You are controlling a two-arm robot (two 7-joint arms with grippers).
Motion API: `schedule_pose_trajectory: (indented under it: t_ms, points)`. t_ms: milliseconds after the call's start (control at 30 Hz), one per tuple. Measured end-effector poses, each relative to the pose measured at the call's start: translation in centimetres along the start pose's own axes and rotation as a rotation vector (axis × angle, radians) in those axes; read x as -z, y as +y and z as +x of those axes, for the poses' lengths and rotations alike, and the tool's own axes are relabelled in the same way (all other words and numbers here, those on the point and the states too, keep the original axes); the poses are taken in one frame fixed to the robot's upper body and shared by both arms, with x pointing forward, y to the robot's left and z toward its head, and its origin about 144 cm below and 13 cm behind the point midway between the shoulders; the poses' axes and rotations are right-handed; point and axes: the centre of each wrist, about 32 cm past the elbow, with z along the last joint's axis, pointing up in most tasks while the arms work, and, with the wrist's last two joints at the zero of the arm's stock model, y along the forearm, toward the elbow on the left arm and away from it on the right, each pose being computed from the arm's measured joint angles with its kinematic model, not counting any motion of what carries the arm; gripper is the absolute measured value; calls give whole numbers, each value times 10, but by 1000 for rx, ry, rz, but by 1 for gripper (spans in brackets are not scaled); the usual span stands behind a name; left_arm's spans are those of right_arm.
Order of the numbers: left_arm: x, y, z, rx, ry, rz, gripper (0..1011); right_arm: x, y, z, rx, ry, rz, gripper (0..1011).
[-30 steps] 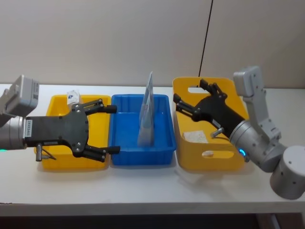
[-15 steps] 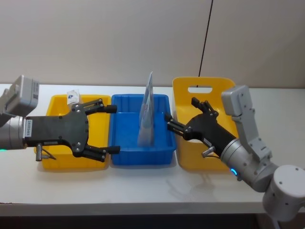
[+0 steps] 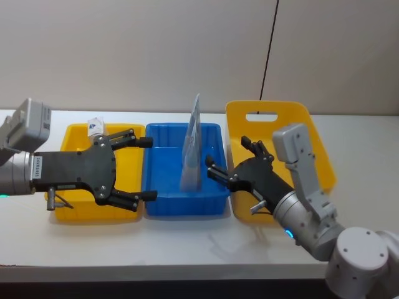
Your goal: Bimanual collaborative sorting of washing and personal care products
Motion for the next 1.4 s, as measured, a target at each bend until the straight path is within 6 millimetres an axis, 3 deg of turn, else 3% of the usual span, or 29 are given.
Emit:
schedule_pose_trajectory:
  t_ms: [500, 1400]
  points:
    - [0, 0, 0, 0, 0, 0, 1001, 18, 19, -20, 57, -6, -27, 1002]
    - [0, 0, 0, 0, 0, 0, 1001, 29, 64, -24, 50, -31, -44, 1002]
